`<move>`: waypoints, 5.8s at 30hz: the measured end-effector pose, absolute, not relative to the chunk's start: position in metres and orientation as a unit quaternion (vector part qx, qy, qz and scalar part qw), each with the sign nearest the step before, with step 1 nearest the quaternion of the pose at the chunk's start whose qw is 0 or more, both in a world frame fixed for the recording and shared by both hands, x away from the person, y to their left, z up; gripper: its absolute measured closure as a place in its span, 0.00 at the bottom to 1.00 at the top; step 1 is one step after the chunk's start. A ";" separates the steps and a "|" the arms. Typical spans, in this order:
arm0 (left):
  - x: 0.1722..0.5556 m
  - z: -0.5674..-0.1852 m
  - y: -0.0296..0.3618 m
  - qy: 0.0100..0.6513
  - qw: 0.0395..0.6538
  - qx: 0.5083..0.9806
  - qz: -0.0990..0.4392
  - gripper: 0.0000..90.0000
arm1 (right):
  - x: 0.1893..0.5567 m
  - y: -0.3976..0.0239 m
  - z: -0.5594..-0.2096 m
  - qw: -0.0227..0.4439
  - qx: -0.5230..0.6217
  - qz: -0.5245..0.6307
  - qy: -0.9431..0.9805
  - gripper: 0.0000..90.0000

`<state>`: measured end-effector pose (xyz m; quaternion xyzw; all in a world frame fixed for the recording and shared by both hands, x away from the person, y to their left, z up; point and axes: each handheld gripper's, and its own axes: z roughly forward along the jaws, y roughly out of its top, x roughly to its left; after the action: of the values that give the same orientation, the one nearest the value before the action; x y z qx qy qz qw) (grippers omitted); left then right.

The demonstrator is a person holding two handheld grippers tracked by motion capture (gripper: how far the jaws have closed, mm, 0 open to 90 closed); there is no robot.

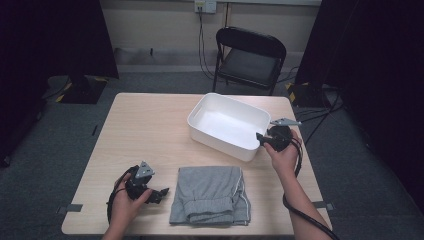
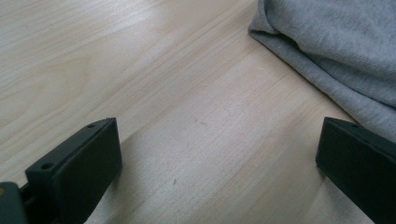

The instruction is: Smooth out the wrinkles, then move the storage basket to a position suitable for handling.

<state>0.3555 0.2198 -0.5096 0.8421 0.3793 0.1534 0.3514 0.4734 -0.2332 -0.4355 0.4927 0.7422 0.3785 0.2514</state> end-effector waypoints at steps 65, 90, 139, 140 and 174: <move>0.356 -0.510 0.220 0.378 0.352 0.842 0.154 0.00 | 0.504 -0.215 -0.442 0.239 0.517 0.392 0.723 0.82; 0.356 -0.510 0.220 0.378 0.352 0.842 0.153 0.00 | 0.499 -0.197 -0.445 0.226 0.533 0.410 0.705 0.86; 0.355 -0.510 0.218 0.381 0.351 0.841 0.154 0.00 | 0.443 -0.195 -0.436 0.209 0.507 0.419 0.724 0.82; 0.355 -0.510 0.218 0.381 0.352 0.841 0.154 0.00 | 0.442 -0.195 -0.435 0.211 0.504 0.418 0.726 0.82; 0.355 -0.510 0.218 0.381 0.352 0.841 0.154 0.00 | 0.389 -0.206 -0.455 0.174 0.405 0.440 0.783 0.41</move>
<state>0.3554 0.2183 -0.5096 0.8410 0.3812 0.1544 0.3515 0.3889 -0.2056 -0.4555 0.4047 0.7825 0.4400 0.1738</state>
